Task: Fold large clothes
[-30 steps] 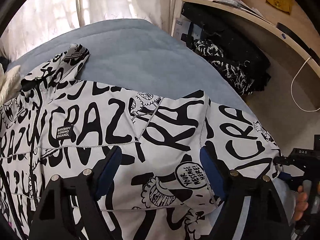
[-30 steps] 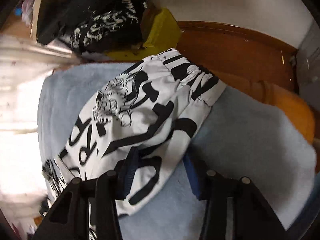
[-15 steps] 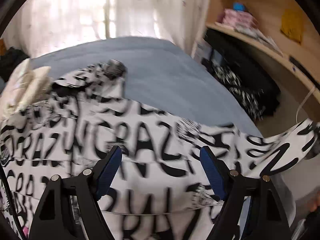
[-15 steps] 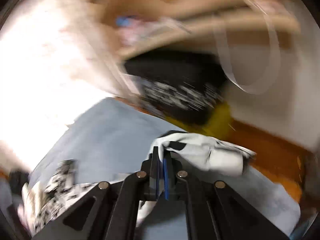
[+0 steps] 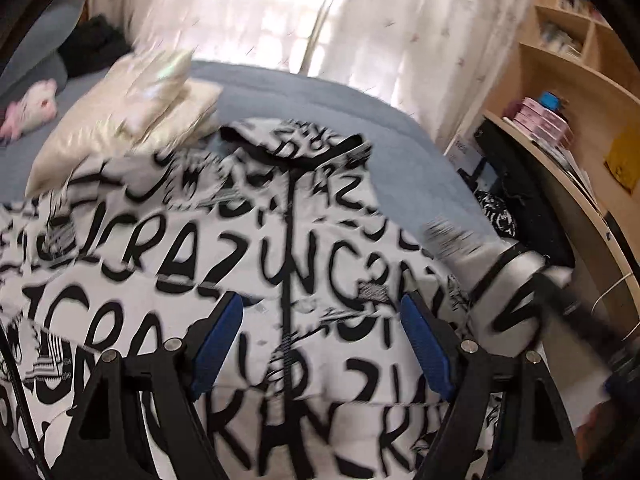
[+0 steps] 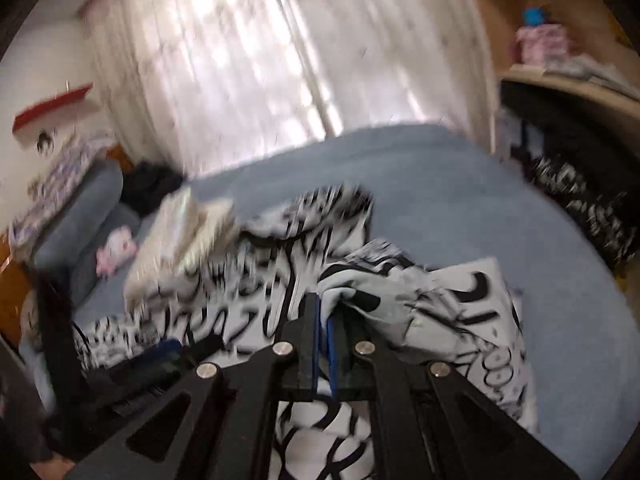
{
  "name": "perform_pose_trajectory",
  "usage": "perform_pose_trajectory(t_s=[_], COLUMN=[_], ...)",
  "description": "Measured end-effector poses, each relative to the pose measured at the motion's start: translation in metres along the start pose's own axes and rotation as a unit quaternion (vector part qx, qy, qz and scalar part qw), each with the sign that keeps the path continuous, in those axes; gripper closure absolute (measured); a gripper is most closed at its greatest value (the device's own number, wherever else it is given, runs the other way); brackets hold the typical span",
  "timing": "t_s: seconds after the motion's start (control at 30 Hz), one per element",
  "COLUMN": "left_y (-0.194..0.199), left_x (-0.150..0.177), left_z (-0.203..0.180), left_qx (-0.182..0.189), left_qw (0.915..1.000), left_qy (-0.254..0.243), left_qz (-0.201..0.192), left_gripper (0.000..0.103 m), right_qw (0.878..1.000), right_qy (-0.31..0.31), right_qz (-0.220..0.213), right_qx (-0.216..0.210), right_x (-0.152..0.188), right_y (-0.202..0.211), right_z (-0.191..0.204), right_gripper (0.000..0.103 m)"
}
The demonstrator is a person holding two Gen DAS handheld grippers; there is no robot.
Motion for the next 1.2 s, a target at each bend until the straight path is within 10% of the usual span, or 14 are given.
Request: perform_pose_trajectory(t_s=[0.2, 0.3, 0.4, 0.73, 1.2], left_y=[-0.025, -0.034, -0.037, -0.020, -0.071], left_x=[0.031, 0.043, 0.051, 0.070, 0.094], left_z=[0.021, 0.022, 0.017, -0.046, -0.131], left_qx=[0.010, 0.018, 0.030, 0.037, -0.137], left_qw=[0.9987, 0.9978, 0.9970, 0.9886, 0.8996], left_qy=[0.004, 0.008, 0.006, -0.140, -0.415], left_qz=[0.049, 0.063, 0.071, 0.040, -0.001], left_gripper=[0.023, 0.023, 0.023, 0.023, 0.023], right_qw=[0.995, 0.989, 0.987, 0.984, 0.977], right_qy=[-0.031, -0.071, -0.104, -0.175, -0.210], right_qz=[0.097, 0.122, 0.111, 0.020, 0.009], right_qx=[-0.010, -0.032, -0.048, 0.009, 0.042], right_x=[0.077, 0.097, 0.110, 0.129, 0.163], right_y=[-0.047, -0.049, -0.038, 0.032, 0.032], right_z=[-0.010, -0.014, -0.012, -0.064, -0.099], right_gripper=[0.097, 0.078, 0.048, 0.048, 0.048])
Point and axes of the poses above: each gripper's, at about its wrist camera, not at the fingertips, and y roughly against the way its jaws point, z to its left, x to its underside, the point moved 10 cm from there along -y, roughly the way its jaws point, and after that the axes turned 6 degrees about -x, right-handed, at the moved point
